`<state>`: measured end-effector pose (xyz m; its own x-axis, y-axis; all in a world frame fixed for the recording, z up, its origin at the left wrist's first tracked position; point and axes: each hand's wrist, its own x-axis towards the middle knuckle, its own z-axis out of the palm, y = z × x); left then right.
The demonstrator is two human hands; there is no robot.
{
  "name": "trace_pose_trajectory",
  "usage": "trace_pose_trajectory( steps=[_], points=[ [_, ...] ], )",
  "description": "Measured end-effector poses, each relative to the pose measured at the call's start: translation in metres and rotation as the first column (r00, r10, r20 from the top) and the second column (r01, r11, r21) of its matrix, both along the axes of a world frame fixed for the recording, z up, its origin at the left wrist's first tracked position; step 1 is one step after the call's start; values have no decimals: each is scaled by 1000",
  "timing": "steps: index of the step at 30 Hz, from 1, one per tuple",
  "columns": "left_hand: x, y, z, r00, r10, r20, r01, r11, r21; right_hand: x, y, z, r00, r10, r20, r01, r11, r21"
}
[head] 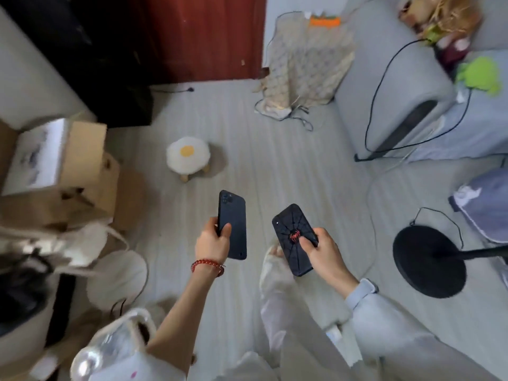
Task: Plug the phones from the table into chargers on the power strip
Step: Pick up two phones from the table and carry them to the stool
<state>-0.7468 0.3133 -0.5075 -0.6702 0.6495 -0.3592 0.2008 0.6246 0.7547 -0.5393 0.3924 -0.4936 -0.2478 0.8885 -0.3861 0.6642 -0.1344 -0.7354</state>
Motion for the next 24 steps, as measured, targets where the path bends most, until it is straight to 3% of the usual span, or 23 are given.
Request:
trace_pose_trajectory(
  steps=[11,24],
  points=[
    [-55,345,48,995,-101,8,100,992,83,-42,320,33,991,-131,0,131,991,0],
    [-163,727,19,983,-149,103,141,987,81,-143,684,17,972,-232,-25,232,973,-10]
  ],
)
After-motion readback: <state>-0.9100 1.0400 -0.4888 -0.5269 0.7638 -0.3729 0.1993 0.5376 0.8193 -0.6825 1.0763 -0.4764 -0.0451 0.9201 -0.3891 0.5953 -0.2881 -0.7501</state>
